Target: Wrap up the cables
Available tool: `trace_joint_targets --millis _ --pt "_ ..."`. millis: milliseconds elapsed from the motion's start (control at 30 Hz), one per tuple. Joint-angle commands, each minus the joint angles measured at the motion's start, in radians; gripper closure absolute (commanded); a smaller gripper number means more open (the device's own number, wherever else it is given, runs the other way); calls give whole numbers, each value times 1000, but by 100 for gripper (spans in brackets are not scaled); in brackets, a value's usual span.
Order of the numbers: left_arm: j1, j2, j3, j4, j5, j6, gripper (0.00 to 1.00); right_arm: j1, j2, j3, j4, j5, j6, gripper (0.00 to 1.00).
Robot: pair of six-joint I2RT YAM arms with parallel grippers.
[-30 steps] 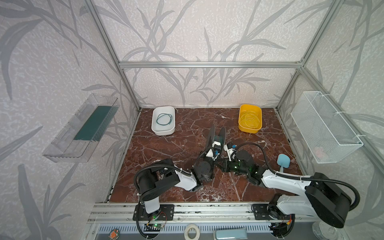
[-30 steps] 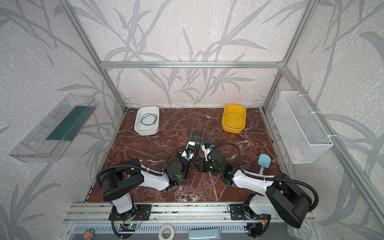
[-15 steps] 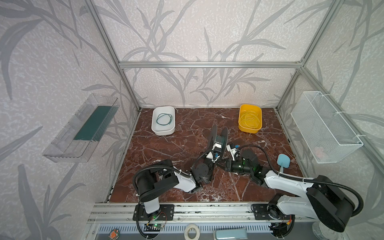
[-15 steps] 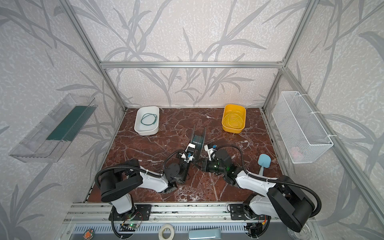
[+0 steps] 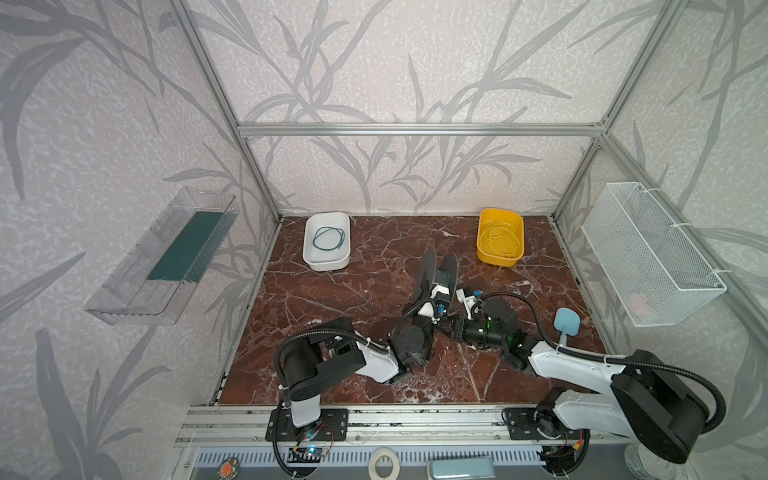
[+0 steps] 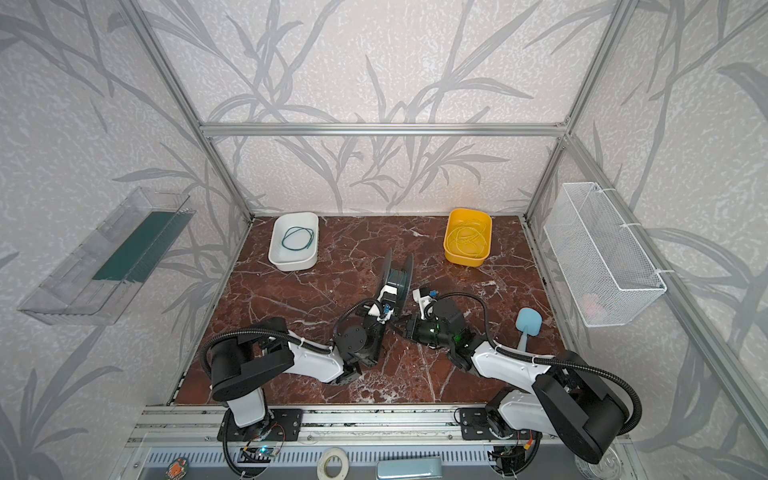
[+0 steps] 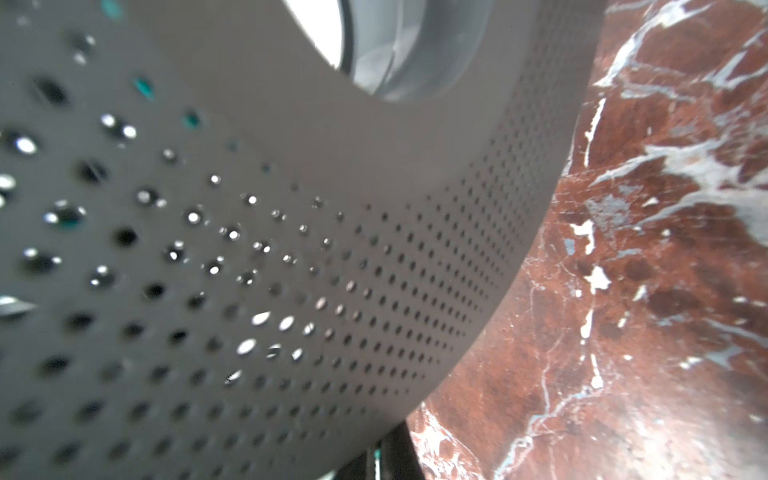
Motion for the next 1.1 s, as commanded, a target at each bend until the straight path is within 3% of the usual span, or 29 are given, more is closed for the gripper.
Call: trace_joint_targets --millis 0,233,400,600,800,1067 --pt "7 27 -49 -91 -59 183 100 -39 -12 19 218 62 90 100" --pt "-2 43 -35 -91 -69 222 100 -38 -72 2 213 122 198 100" --pt "-2 61 -7 -91 -77 252 100 -39 -171 33 80 140 241 100" --pt "-4 70 22 -92 -111 243 100 -31 -252 59 -102 179 202 99" --pt "-6 66 3 -92 -112 240 100 -30 -253 64 -95 148 178 100" --pt "-14 87 3 -91 -112 295 100 4 -307 95 -189 206 104 97"
